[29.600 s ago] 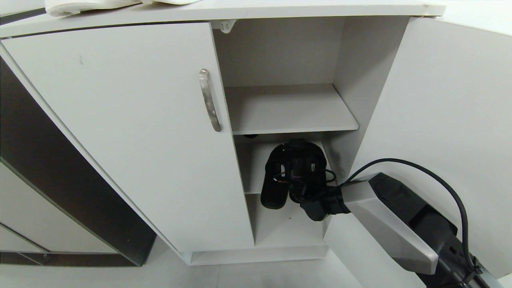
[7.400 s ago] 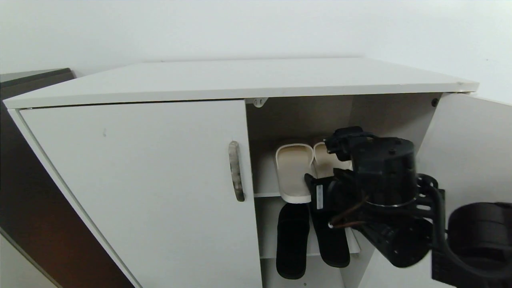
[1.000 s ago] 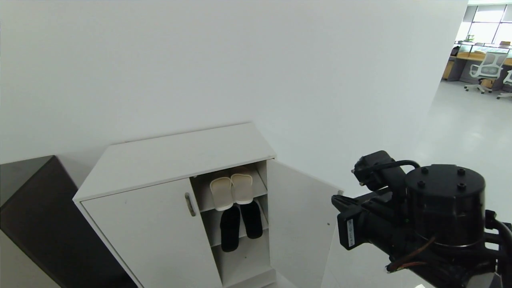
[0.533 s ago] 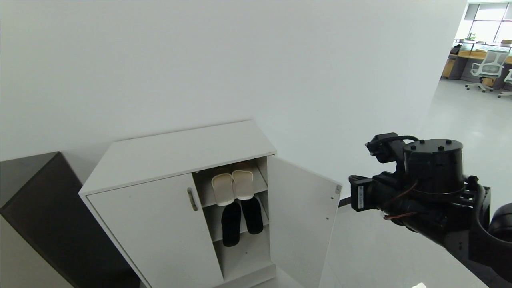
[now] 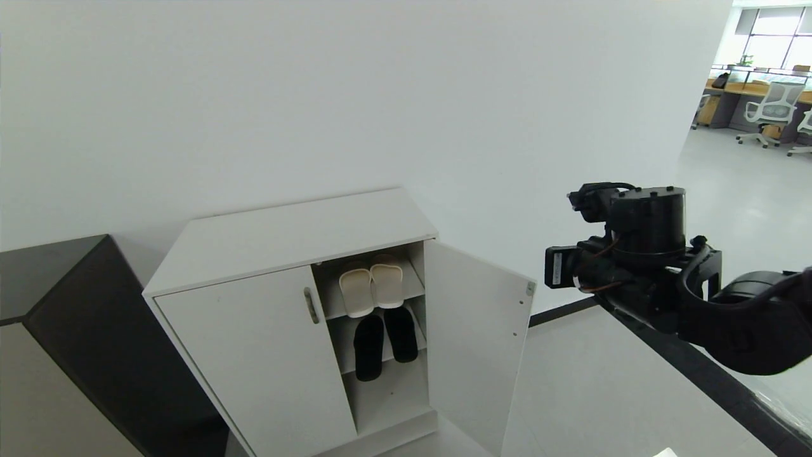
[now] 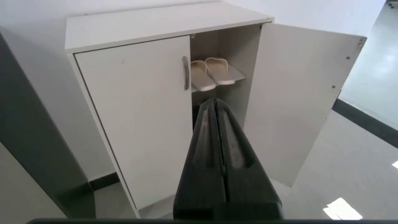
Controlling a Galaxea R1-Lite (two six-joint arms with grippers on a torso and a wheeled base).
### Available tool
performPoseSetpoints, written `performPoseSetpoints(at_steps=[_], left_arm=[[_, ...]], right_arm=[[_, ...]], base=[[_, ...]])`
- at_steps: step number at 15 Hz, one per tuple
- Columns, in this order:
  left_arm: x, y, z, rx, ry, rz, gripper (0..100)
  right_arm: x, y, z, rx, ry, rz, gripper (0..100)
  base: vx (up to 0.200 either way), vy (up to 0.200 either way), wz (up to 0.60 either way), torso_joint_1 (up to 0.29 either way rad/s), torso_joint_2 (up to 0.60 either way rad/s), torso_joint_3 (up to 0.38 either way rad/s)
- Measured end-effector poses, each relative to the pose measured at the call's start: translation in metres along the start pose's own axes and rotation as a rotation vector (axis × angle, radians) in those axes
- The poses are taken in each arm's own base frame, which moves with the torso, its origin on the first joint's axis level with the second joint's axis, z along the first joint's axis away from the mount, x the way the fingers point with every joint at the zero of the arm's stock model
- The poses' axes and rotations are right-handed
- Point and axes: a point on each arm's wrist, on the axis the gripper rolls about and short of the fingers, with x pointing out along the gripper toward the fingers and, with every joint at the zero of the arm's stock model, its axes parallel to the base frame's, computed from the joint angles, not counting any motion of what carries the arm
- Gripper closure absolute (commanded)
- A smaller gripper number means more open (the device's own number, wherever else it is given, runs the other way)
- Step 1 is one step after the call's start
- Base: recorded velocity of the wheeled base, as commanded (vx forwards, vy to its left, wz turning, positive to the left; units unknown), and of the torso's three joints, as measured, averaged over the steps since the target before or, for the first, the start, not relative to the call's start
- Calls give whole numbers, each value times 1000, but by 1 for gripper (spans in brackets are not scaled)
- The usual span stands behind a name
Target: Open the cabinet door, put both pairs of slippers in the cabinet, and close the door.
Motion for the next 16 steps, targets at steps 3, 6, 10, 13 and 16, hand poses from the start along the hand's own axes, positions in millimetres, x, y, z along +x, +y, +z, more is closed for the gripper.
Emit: performPoseSetpoints(at_steps=[3,6,10,13,16], left_arm=[[0,0,0,-1,0,1,100],[0,0,0,-1,0,1,100],[0,0,0,-1,0,2,100],[0,0,0,-1,0,1,100],[0,0,0,-1,0,1,100]], right_arm=[[36,-9,6,16,-6,-50,100],[75,-14,5,25,-12,-84,100],[114,-22,-17,-4,33,-123,100],[127,-22,-34,-16,70,-129,100],[131,-15,-43,-26,89,-114,100]], base=[[0,0,0,0,0,0],[0,0,0,0,0,0],[0,0,0,0,0,0],[0,0,0,0,0,0],[0,0,0,0,0,0]])
